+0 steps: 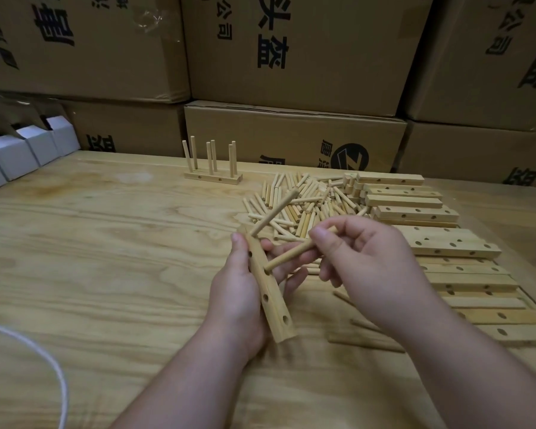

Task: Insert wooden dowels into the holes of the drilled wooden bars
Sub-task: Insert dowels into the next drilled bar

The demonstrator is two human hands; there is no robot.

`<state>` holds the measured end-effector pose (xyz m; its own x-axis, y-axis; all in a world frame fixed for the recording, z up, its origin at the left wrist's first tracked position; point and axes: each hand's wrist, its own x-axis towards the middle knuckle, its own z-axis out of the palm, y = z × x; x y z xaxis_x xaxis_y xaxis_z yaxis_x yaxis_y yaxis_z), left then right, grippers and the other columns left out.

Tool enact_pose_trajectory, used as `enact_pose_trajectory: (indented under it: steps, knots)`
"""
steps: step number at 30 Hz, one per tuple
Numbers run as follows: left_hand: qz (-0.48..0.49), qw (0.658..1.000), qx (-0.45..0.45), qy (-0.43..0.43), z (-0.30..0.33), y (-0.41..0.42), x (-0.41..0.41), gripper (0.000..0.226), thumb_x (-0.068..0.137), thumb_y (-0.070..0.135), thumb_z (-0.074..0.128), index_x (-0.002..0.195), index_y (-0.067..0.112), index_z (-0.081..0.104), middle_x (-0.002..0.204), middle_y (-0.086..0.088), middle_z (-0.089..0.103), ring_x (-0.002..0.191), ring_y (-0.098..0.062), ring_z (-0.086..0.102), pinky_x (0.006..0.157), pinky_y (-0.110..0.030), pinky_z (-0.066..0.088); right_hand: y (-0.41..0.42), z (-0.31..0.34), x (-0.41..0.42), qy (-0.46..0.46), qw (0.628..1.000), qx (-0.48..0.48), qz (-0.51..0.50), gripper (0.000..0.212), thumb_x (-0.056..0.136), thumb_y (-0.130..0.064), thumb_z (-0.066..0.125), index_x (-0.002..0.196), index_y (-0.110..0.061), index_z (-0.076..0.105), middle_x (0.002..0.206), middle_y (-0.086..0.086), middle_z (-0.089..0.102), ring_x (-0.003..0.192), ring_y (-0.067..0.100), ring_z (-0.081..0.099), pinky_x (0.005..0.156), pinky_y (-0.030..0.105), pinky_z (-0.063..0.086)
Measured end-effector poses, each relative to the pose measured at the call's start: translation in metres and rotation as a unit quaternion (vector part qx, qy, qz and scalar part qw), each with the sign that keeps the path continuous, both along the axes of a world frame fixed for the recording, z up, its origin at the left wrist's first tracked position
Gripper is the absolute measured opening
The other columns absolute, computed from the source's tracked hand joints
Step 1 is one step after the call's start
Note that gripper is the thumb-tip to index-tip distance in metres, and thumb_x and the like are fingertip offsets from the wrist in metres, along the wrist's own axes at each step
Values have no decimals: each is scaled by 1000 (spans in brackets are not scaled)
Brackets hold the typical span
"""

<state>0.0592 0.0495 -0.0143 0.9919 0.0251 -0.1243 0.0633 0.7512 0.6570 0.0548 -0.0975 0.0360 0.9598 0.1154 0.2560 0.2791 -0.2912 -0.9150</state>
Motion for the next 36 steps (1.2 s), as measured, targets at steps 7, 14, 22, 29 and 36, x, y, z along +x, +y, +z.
enact_pose_trajectory:
  steps: [7, 14, 22, 29, 36]
  knots:
    - [2, 1000, 15, 2, 1, 2, -2, 54, 105, 57, 31, 92, 11, 56, 102, -24, 76, 91, -36, 77, 73, -46, 64, -3, 1, -3, -46, 997, -29, 49, 16, 97, -21, 65, 86, -30, 74, 69, -7, 74, 57, 5, 65, 57, 18, 53]
    - [0, 1000, 15, -5, 0, 0, -3, 54, 105, 58, 29, 92, 12, 54, 104, -24, 76, 92, -36, 77, 70, -44, 64, -3, 3, -4, -84, 994, -60, 33, 17, 95, -18, 67, 83, -28, 73, 63, -16, 71, 59, -1, 66, 54, 10, 48]
    - [3, 999, 51, 3, -2, 0, -3, 51, 105, 58, 32, 98, 12, 54, 99, -24, 76, 95, -36, 76, 72, -41, 64, -9, 19, -9, -101, 959, -261, 35, 14, 93, -44, 63, 82, -36, 68, 66, -22, 65, 58, 1, 59, 45, 14, 43]
    - [-8, 994, 105, -5, -7, 0, -4, 54, 102, 62, 35, 92, 14, 58, 97, -18, 78, 83, -30, 77, 71, -39, 63, -3, 13, -9, -34, 934, -335, 120, 13, 95, -37, 65, 95, -39, 77, 111, -47, 61, 103, -17, 60, 94, 23, 53]
    - [27, 985, 168, 12, -9, -3, -4, 55, 103, 60, 35, 86, 14, 60, 84, -10, 78, 61, -18, 72, 52, -27, 55, 4, 15, -16, -91, 909, -398, 81, 18, 95, -41, 60, 99, -34, 77, 111, -34, 68, 84, -5, 66, 76, 30, 58]
